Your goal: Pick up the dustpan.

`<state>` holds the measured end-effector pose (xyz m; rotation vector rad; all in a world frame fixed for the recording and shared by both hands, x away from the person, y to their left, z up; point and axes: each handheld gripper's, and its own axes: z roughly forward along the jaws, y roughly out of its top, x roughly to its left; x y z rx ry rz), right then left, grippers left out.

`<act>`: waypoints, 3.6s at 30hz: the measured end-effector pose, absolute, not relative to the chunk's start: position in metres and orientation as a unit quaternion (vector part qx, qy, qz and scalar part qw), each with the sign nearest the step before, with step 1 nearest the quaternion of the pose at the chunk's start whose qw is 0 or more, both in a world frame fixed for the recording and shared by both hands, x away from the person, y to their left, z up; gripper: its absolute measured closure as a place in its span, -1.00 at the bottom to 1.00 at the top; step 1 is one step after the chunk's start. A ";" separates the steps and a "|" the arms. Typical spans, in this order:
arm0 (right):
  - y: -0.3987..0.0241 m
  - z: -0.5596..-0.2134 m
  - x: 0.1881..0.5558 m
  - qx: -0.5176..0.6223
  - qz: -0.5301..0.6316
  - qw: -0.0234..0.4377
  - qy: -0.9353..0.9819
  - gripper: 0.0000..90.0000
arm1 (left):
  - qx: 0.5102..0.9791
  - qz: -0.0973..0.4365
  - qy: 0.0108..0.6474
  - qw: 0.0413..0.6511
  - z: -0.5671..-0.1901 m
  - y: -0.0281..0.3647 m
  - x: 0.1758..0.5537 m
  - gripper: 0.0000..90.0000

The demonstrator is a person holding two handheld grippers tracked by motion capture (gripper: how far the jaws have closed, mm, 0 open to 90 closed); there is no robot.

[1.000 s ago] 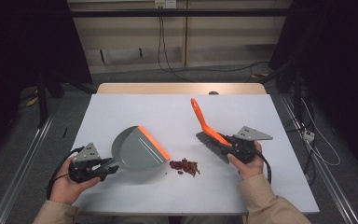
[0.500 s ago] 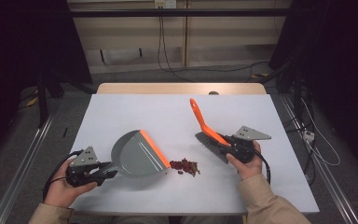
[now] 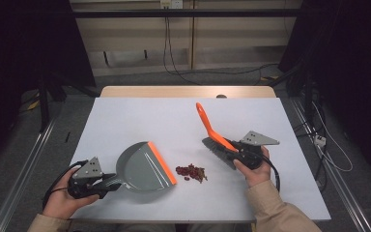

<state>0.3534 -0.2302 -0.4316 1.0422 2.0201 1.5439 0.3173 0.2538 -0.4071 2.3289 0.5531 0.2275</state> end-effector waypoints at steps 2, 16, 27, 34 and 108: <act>-0.230 -0.432 0.353 0.370 0.552 0.194 0.721 0.57 | 0.904 0.084 0.213 0.361 -0.406 0.256 0.316 0.40; -0.228 -0.433 0.353 0.374 0.547 0.193 0.723 0.57 | 0.906 0.035 0.211 0.366 -0.419 0.259 0.316 0.40; -0.209 -0.442 0.354 0.389 0.510 0.209 0.738 0.57 | 0.914 0.020 0.191 0.358 -0.422 0.238 0.320 0.39; -0.194 -0.446 0.348 0.384 0.472 0.232 0.759 0.56 | 0.916 0.015 0.183 0.357 -0.423 0.230 0.321 0.39; -0.104 -0.450 0.295 0.475 0.468 0.224 0.711 0.54 | 0.912 -0.019 0.201 0.358 -0.426 0.194 0.313 0.38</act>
